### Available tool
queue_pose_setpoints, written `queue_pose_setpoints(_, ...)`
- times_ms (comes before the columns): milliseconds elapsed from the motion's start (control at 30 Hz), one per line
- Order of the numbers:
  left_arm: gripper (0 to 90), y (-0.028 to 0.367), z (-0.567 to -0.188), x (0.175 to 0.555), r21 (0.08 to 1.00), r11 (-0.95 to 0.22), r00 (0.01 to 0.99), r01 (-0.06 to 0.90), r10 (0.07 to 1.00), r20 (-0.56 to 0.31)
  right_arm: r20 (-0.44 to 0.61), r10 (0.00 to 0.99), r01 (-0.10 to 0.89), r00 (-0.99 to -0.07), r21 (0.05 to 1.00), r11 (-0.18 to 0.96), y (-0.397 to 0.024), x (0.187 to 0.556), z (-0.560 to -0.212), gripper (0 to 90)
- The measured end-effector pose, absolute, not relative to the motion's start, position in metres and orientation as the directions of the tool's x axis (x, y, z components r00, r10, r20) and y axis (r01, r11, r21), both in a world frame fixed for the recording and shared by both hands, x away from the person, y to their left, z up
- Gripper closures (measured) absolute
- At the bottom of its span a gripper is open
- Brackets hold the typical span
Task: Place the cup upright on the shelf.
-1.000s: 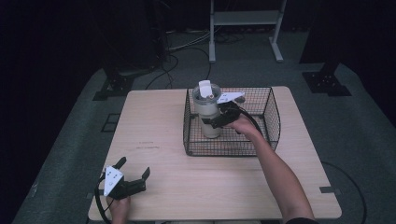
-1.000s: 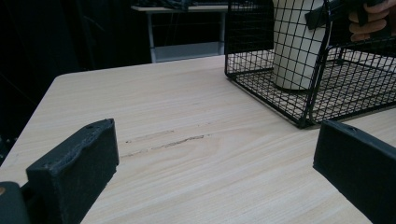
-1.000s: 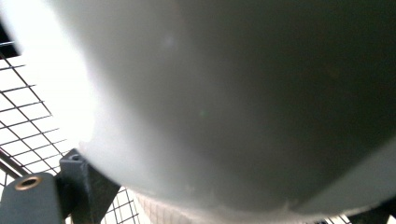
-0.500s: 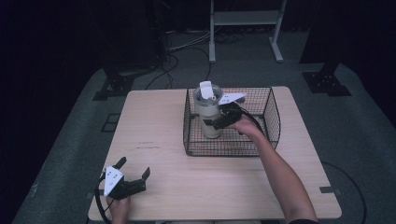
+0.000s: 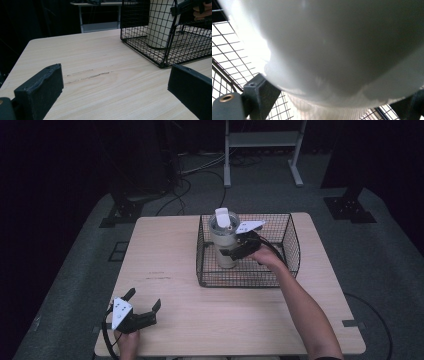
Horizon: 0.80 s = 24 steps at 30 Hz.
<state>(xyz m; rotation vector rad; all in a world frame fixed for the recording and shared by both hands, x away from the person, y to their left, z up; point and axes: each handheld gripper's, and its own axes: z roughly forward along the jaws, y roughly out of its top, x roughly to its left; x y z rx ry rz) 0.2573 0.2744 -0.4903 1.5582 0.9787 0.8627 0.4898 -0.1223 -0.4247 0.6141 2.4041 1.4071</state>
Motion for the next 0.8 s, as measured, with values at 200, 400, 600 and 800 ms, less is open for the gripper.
queue_pose_setpoints(200,0.0,0.274,-0.49,0.257,0.981,-0.114,0.403,0.154,0.914,0.043,-0.028,0.497,0.221,-0.867,0.873,0.434,-0.127,0.488,-0.425,8.9)
queue_pose_setpoints(400,0.0,0.274,-0.49,0.257,0.981,-0.114,0.402,0.154,0.915,0.044,-0.034,0.495,0.219,-0.868,0.869,0.443,-0.131,0.487,-0.423,9.0)
queue_pose_setpoints(600,0.0,0.274,-0.49,0.258,0.981,-0.116,0.401,0.155,0.915,0.045,-0.04,0.502,0.222,-0.864,0.864,0.452,-0.136,0.484,-0.421,9.3)
queue_pose_setpoints(800,0.0,0.274,-0.49,0.258,0.981,-0.117,0.4,0.154,0.915,0.046,-0.041,0.505,0.222,-0.862,0.865,0.451,-0.14,0.482,-0.419,9.4)
